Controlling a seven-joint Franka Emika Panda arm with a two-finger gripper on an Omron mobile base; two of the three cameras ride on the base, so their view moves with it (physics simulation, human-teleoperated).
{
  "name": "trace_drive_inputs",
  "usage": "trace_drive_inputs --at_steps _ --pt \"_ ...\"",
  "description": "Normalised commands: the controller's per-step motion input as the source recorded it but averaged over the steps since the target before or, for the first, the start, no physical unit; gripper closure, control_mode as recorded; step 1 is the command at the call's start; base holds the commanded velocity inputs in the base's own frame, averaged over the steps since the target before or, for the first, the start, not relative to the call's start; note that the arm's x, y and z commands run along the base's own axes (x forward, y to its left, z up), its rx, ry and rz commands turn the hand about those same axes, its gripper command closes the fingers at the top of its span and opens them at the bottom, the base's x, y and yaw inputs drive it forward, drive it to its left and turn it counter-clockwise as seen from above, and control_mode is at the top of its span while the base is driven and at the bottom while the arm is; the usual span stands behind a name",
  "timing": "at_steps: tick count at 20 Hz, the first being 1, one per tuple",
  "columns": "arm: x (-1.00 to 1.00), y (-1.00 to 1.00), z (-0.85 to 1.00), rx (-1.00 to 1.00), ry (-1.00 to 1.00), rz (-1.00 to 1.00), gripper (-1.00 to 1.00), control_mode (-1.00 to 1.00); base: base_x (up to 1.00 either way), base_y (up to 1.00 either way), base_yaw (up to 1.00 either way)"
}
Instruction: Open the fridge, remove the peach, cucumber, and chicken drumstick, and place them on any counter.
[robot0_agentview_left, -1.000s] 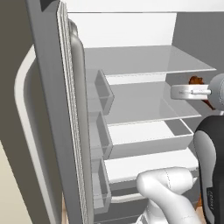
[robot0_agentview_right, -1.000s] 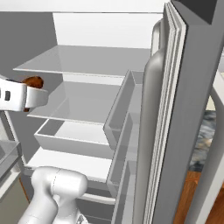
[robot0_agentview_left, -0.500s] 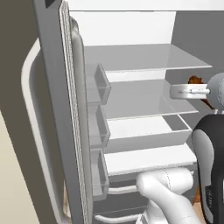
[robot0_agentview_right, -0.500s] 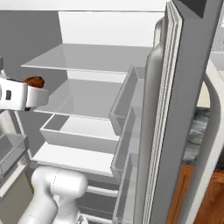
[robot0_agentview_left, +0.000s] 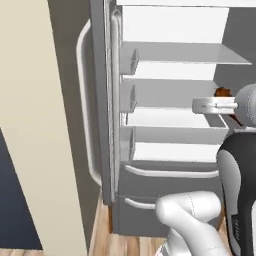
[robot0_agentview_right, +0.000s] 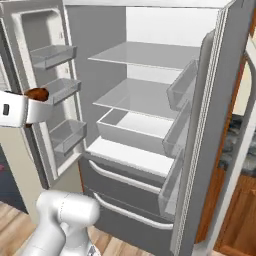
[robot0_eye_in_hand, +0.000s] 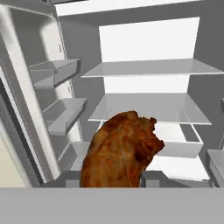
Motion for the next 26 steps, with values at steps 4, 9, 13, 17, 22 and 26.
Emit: trace_drive_inputs --at_steps 4,9,13,17,22,26 --pt "0.0 0.0 0.0 0.0 0.0 0.0 1.0 1.0 -0.69 -0.01 0.6" --pt "0.0 0.0 0.0 0.0 0.0 0.0 1.0 1.0 -0.64 -0.03 0.63" --pt "0.0 0.0 0.0 0.0 0.0 0.0 1.0 1.0 -0.61 -0.07 0.65" --pt "0.0 0.0 0.0 0.0 0.0 0.0 1.0 1.0 -0.48 -0.03 0.66" --pt "0.0 0.0 0.0 0.0 0.0 0.0 1.0 1.0 -0.34 0.0 0.67" --pt "0.0 0.0 0.0 0.0 0.0 0.0 1.0 1.0 -0.14 0.01 0.72"
